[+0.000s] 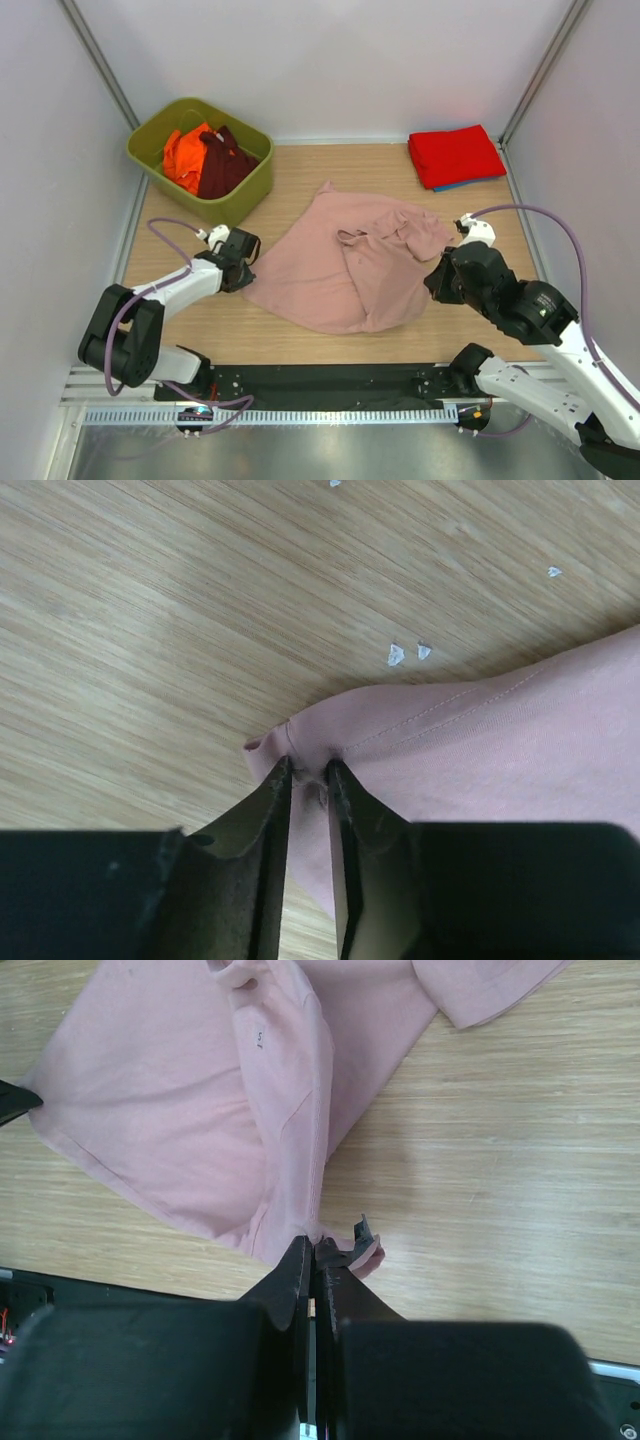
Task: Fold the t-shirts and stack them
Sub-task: Flatten the tshirt out
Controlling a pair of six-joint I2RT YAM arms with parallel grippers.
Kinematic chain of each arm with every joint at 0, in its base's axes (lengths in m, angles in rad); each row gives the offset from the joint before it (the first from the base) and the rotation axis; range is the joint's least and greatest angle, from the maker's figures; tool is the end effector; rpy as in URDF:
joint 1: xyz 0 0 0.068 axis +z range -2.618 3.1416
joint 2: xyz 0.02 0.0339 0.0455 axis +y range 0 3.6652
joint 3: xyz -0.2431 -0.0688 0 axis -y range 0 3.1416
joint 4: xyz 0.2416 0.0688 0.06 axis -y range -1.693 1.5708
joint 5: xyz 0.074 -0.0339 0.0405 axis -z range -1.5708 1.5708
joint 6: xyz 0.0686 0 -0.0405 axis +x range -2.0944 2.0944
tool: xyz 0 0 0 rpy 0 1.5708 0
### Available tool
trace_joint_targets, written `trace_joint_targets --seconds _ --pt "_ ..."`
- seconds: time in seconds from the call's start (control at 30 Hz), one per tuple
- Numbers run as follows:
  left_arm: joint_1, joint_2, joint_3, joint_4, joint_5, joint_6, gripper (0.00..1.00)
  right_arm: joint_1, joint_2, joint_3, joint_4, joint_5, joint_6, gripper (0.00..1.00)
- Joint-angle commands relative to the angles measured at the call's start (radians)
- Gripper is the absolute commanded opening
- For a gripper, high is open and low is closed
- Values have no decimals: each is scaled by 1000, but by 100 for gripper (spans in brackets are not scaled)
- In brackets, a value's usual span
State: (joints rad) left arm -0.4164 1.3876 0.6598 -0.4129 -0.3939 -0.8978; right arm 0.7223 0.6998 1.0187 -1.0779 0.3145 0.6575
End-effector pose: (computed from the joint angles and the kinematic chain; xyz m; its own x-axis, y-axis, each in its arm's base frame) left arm 0.2423 -0.0784 0.1118 -0.6958 -0.4818 -0.5327 -0.5084 0.8542 -0.1086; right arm 0.1233 0.0804 0.3070 -0.6900 0.1666 -0.7044 -0.0488 0.9602 0.2749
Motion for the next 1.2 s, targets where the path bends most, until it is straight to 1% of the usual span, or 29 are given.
trace_joint_targets --seconds 0.0,0.03,0.17,0.23,0.3,0.33,0.5,0.67,0.87,0.9,1.0,1.17 --pt "2 -8 11 36 -33 5 20 -3 -11 -2 30 6 -4 1" --pt "2 -18 9 26 -37 5 17 -3 -10 -5 30 6 -4 1" --pt "4 -58 18 -12 -48 10 16 -3 -8 -8 35 5 -7 1" --pt "2 -88 14 -20 -48 10 19 -1 -8 -9 39 1 -9 1" --pt "2 -105 9 -20 -48 11 25 -1 -8 -15 42 -2 -7 1" --pt "2 -105 8 -21 -48 11 26 -3 -6 -19 45 -3 -7 1" --pt "2 -93 8 -14 -33 13 27 -3 -10 -23 46 -11 -6 1" --pt "2 -45 8 -9 -33 13 26 -3 -13 -20 41 -12 -9 1" --pt "4 -15 17 10 -43 13 19 -1 -8 -20 45 -17 -10 1" --pt "2 -15 20 8 -45 13 13 -3 -8 -20 47 -18 -10 1" --pt "2 -33 20 2 -46 14 1 -3 -10 -17 44 -18 -9 1" --pt "4 -74 6 -3 -43 10 0 -1 -6 -20 49 -23 -4 1"
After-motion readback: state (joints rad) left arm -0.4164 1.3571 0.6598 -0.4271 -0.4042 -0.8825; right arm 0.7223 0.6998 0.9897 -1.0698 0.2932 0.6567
